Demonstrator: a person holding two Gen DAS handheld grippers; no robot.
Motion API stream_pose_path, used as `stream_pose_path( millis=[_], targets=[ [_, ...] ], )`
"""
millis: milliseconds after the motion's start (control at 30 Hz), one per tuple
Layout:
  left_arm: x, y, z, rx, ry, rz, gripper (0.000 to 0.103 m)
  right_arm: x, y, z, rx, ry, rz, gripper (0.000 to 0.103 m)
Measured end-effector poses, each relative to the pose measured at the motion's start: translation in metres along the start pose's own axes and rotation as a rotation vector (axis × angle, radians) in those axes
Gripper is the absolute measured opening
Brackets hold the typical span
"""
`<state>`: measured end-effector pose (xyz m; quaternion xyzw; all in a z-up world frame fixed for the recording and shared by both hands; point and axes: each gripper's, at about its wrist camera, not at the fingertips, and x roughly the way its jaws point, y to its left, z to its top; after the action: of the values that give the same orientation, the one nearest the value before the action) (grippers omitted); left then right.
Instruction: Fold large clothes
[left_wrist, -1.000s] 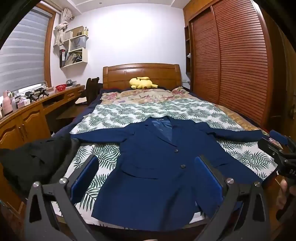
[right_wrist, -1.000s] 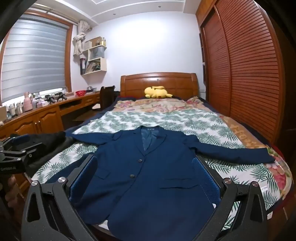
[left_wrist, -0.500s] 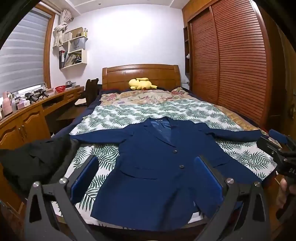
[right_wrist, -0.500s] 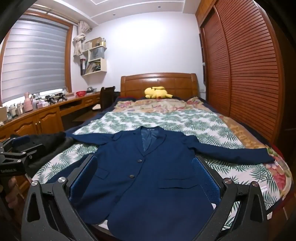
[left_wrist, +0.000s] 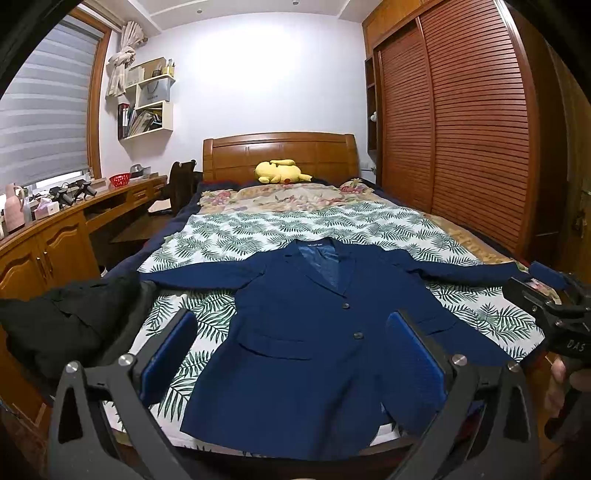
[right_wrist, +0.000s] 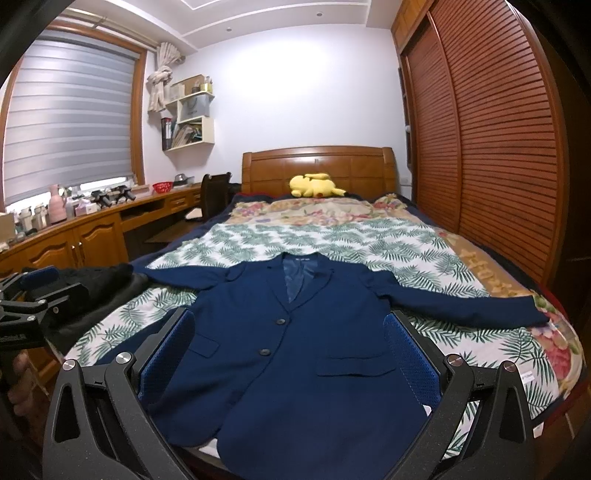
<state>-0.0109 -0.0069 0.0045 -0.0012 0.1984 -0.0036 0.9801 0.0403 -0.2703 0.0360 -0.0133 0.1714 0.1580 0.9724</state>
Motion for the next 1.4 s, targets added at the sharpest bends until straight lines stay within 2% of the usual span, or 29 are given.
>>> stream_pose_path(
  millis=[1400],
  targets=[
    [-0.0073, -0.0058, 0.0029, -0.001, -0.006, -0.003, 0.103, -0.0046, 0.0024, 0.0029, 0.002, -0.004, 0.003, 0.103]
  ],
)
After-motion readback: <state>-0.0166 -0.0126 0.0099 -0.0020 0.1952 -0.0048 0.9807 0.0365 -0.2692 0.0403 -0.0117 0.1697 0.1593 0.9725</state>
